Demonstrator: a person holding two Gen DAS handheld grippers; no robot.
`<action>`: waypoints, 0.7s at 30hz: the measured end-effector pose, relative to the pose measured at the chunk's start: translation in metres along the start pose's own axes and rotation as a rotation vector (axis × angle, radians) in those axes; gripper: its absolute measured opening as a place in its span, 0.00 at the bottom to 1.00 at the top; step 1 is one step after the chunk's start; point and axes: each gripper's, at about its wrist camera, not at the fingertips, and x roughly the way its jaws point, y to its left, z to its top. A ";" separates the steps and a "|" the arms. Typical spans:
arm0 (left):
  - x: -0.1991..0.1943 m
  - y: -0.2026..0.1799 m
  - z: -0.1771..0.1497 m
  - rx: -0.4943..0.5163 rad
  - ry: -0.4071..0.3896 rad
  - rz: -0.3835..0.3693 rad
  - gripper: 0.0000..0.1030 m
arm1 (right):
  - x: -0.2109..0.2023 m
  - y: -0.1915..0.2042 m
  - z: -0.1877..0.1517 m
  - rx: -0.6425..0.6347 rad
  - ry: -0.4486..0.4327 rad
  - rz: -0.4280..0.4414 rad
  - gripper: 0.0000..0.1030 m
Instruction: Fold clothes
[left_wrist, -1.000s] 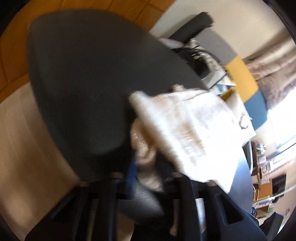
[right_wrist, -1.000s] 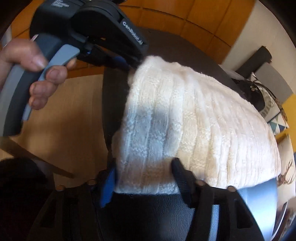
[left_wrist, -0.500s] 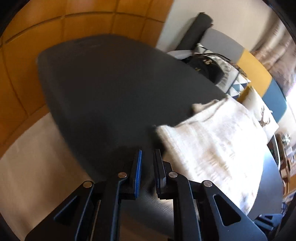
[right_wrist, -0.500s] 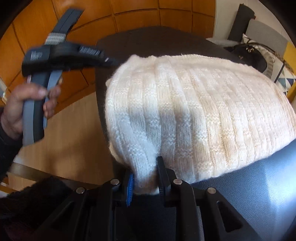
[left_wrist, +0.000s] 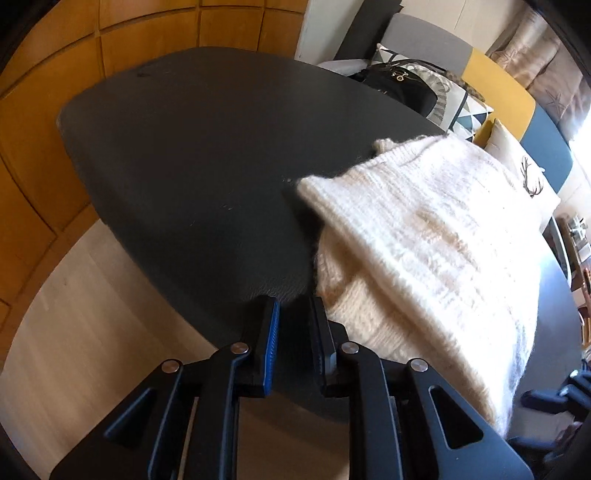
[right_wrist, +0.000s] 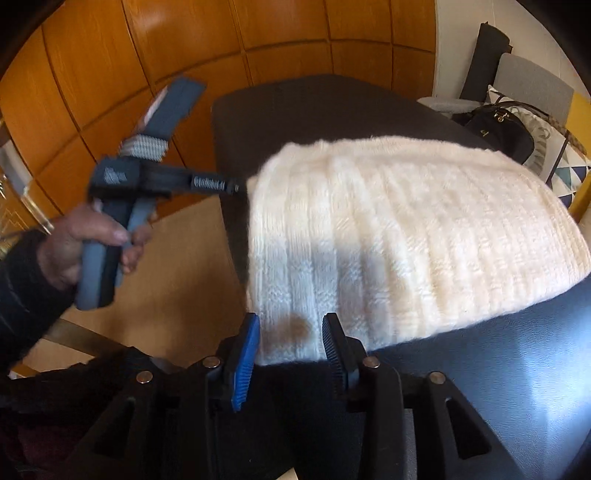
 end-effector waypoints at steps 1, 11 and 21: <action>0.000 0.002 0.002 -0.006 0.002 -0.006 0.17 | 0.007 0.001 0.002 -0.006 0.008 -0.007 0.34; 0.001 0.013 0.009 0.060 -0.051 -0.057 0.21 | 0.029 0.001 0.011 -0.065 0.039 -0.046 0.35; -0.033 0.042 0.006 0.060 -0.143 -0.244 0.73 | 0.010 0.009 -0.023 -0.046 0.017 0.010 0.35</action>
